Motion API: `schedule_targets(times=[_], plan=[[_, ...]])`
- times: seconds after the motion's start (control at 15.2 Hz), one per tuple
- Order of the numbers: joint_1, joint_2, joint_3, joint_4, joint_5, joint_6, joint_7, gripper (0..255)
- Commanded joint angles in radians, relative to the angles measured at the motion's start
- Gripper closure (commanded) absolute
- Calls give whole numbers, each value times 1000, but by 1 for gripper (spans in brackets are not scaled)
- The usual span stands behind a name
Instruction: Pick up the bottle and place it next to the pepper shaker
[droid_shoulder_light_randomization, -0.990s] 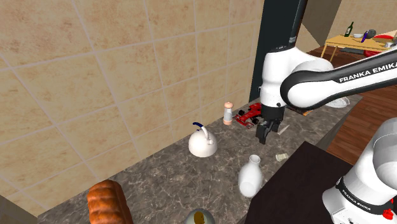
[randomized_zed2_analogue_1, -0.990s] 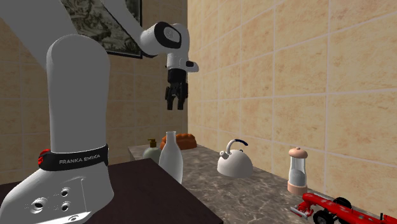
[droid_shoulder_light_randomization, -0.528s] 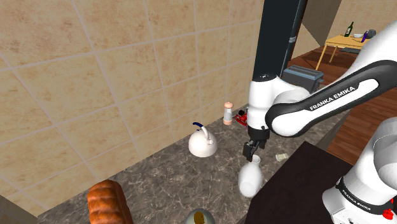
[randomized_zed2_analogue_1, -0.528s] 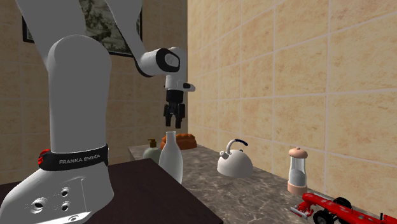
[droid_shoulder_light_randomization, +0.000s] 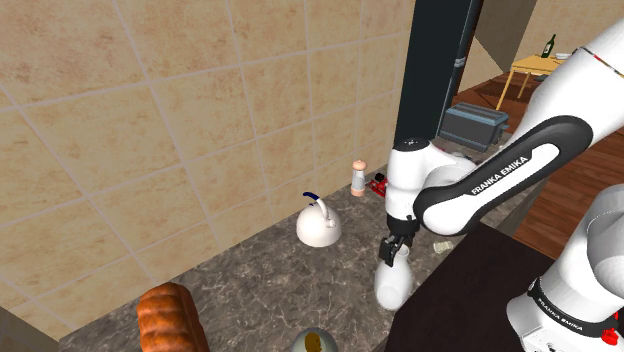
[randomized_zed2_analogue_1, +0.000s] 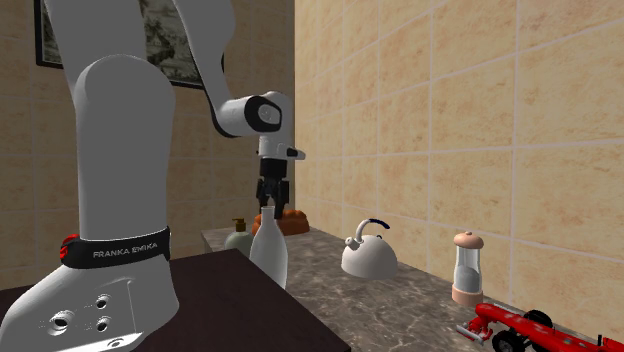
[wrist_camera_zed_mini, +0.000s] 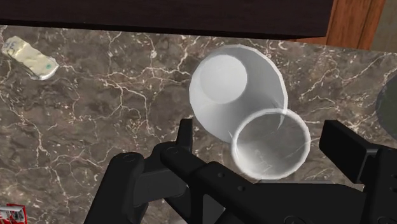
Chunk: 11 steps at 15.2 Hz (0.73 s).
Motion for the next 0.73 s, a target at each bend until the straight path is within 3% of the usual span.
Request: schedule_targets(times=[0.0, 0.46, 0.53, 0.66], plan=[[0, 11, 2, -3, -1, 15, 3, 0], [0, 11, 2, -3, -1, 15, 3, 0], [0, 11, 2, -3, -1, 15, 3, 255], [0, 11, 2, -3, -1, 15, 3, 255]])
